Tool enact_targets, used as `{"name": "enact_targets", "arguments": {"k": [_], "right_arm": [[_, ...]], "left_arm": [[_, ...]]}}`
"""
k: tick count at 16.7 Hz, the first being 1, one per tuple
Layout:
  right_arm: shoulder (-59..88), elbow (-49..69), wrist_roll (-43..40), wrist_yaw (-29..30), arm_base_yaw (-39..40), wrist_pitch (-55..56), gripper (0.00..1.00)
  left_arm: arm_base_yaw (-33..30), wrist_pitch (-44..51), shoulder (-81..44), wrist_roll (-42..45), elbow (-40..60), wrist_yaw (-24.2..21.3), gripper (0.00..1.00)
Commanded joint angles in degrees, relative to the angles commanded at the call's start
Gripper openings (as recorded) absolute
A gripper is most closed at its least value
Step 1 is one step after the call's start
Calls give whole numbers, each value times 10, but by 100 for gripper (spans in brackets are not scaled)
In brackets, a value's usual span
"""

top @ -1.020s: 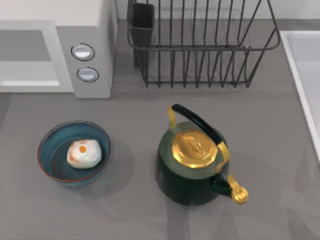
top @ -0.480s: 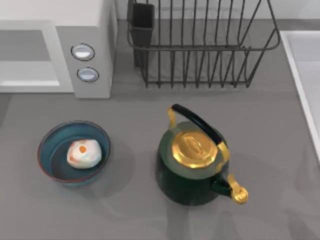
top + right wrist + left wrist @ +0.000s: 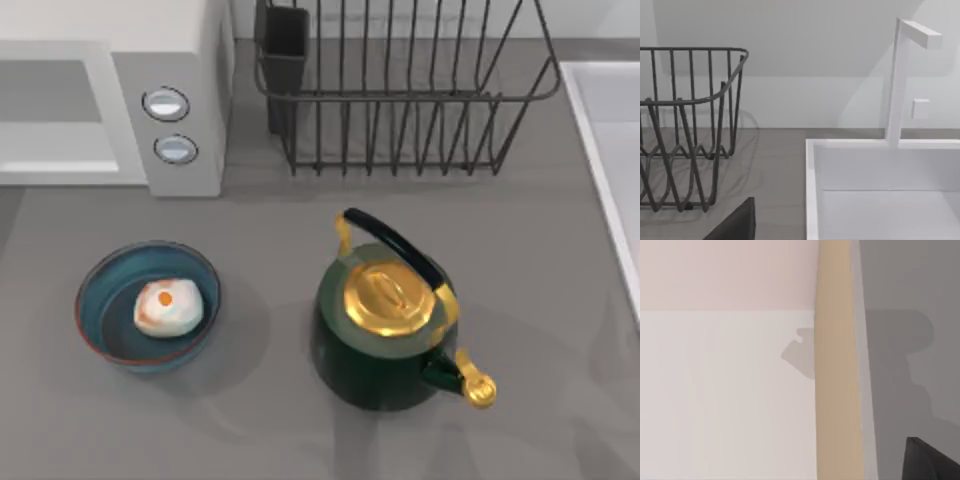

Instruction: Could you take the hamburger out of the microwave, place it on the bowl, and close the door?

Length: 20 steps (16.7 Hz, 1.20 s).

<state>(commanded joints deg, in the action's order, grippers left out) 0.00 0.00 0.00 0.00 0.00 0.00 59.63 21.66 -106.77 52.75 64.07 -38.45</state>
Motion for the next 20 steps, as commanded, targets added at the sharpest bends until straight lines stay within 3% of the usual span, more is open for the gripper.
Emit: {"name": "enact_targets", "arguments": {"k": [8, 16, 20], "right_arm": [[0, 0, 0, 0, 0, 0, 100], [0, 0, 0, 0, 0, 0, 100], [0, 0, 0, 0, 0, 0, 100]], "left_arm": [[-83, -90, 152, -92, -194, 41, 0], [-99, -103, 176, -112, -221, 50, 0], [-182, -131, 263, -189, -296, 97, 0]]}}
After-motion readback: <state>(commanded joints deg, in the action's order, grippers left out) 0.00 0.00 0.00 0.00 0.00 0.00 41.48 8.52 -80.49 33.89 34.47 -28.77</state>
